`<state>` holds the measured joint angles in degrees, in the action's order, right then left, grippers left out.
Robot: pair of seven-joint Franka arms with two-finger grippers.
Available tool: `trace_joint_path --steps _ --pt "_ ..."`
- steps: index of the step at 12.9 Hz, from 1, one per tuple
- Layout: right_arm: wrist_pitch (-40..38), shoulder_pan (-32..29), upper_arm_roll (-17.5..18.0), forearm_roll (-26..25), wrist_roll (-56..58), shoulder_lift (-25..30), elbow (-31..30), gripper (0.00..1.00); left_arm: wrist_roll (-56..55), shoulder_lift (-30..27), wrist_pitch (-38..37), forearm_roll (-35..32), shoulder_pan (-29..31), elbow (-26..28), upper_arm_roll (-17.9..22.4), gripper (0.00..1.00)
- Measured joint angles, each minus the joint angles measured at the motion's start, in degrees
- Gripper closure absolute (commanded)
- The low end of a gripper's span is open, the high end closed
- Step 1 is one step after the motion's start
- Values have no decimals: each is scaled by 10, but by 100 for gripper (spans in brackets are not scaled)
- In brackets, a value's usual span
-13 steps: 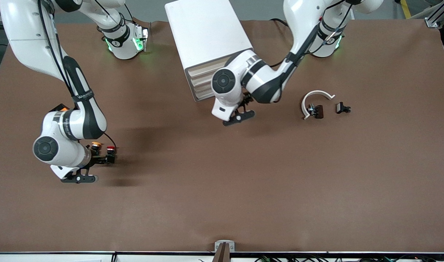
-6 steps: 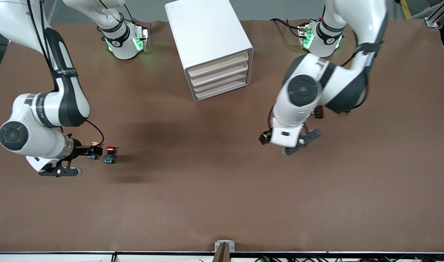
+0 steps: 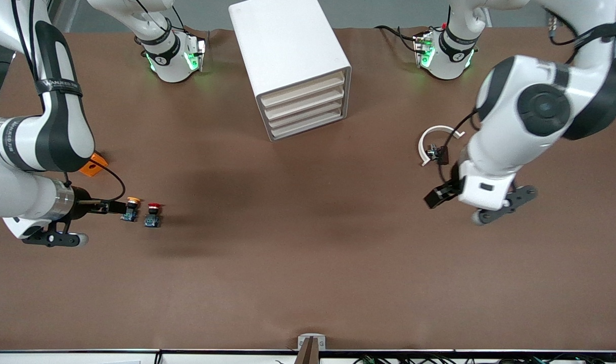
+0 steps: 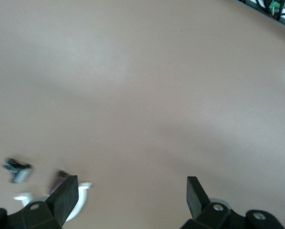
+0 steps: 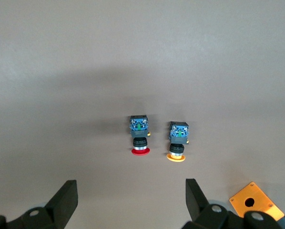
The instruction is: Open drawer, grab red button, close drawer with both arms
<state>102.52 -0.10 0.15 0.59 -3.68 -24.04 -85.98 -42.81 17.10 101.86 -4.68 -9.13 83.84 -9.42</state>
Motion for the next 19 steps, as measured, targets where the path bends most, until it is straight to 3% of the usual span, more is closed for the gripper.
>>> trace_joint_path --steps 6,11,19 --pt "-102 -3 -1 0 38 122 9 0 152 -62 -58 0 73 1 0 0" --pt "-155 -3 -1 0 38 229 -32 0 171 -80 -75 0 85 2 0 0" --pt "-171 -5 -4 -1 38 265 -32 0 193 -114 -108 0 93 2 0 0"
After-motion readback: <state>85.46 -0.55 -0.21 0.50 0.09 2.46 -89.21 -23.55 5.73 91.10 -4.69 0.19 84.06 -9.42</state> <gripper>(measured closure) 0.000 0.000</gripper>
